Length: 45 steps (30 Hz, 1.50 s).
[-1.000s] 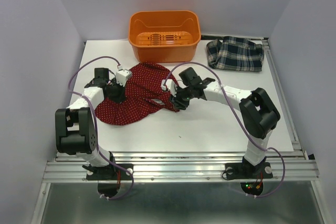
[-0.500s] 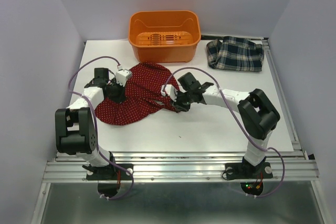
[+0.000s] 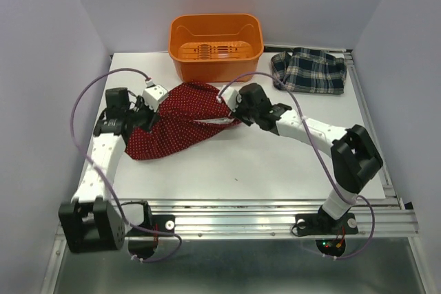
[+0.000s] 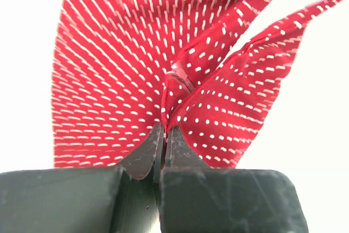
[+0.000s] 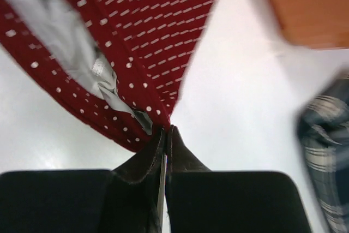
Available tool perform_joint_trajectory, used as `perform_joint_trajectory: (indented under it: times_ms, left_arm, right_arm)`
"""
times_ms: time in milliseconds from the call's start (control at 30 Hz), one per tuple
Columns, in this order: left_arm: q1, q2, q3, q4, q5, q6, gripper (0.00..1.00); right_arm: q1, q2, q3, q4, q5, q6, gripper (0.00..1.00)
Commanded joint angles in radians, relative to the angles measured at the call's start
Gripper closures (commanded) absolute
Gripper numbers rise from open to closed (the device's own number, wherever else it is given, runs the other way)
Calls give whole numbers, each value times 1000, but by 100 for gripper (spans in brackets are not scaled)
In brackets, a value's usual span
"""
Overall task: Fold and stack the skirts
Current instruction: Flatten the skirt out
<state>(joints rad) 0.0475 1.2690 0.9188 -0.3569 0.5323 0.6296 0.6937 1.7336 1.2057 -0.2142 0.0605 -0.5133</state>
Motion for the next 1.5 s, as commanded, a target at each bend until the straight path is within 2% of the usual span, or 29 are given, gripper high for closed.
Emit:
perform_joint_trajectory:
  times_ms: [0,167,267,400,500,533,567,600,667,700,733,800,967,1100,1133,1167,1200,1267,1300,1333,1433,1467]
  left_arm:
    - [-3,-338,46,-37,126,154,100]
    - [-43,-522,90,-128,198,283,100]
    - [-107,-569,114,-229,239,338,100]
    - [-182,-579,66,-321,261,354,100]
    - [-290,-570,-13,-262,256,267,100]
    - [-369,-559,-62,-229,236,192,100]
    - [-370,-550,-63,-196,224,149,100]
    - [-467,-539,-104,-160,207,116,100]
    - [-579,-488,-142,-53,142,23,100]
    - [-692,-470,-173,-13,121,-5,100]
    - [-759,-415,-175,48,56,-22,100]
    - [-904,-332,-184,145,26,-86,100]
    - [-1053,-111,-140,243,-35,-131,100]
    - [-1161,110,-8,263,-112,-142,99]
    - [-1166,151,18,271,-114,-148,95]
    - [-1167,214,73,274,-117,-166,82]
    - [-1169,236,98,277,-127,-174,75]
    - [-1169,259,136,277,-143,-191,60]
    - [-1170,254,164,274,-149,-194,35]
    - [-1169,244,176,251,-147,-191,22]
    - [-1147,146,215,167,-160,-191,17]
    - [-1128,118,218,148,-160,-195,17]
  right_arm:
    - [-58,-88,106,119,241,36,99]
    - [-135,-69,213,134,283,29,99]
    - [-149,-48,278,131,279,0,99]
    - [-160,-52,253,133,260,-40,99]
    - [-184,-78,174,144,240,-80,99]
    - [-198,-91,131,147,234,-96,99]
    - [-198,-91,114,148,234,-103,99]
    - [-210,-101,97,147,233,-109,99]
    - [-223,-115,45,151,222,-129,99]
    - [-223,-132,29,154,222,-134,99]
    - [-233,-140,14,154,219,-142,99]
    - [-253,-164,-26,156,219,-154,99]
    - [-306,-203,-113,171,213,-211,99]
    - [-370,-209,-176,200,190,-261,99]
    - [-381,-209,-189,214,177,-274,99]
    - [-401,-207,-210,234,168,-295,99]
    - [-410,-203,-216,243,161,-307,99]
    - [-419,-192,-227,243,147,-338,80]
    - [-428,-175,-230,245,145,-359,68]
    - [-428,-167,-225,246,139,-367,50]
    - [-448,-123,-175,243,176,-410,27]
    - [-448,-114,-158,240,185,-410,25]
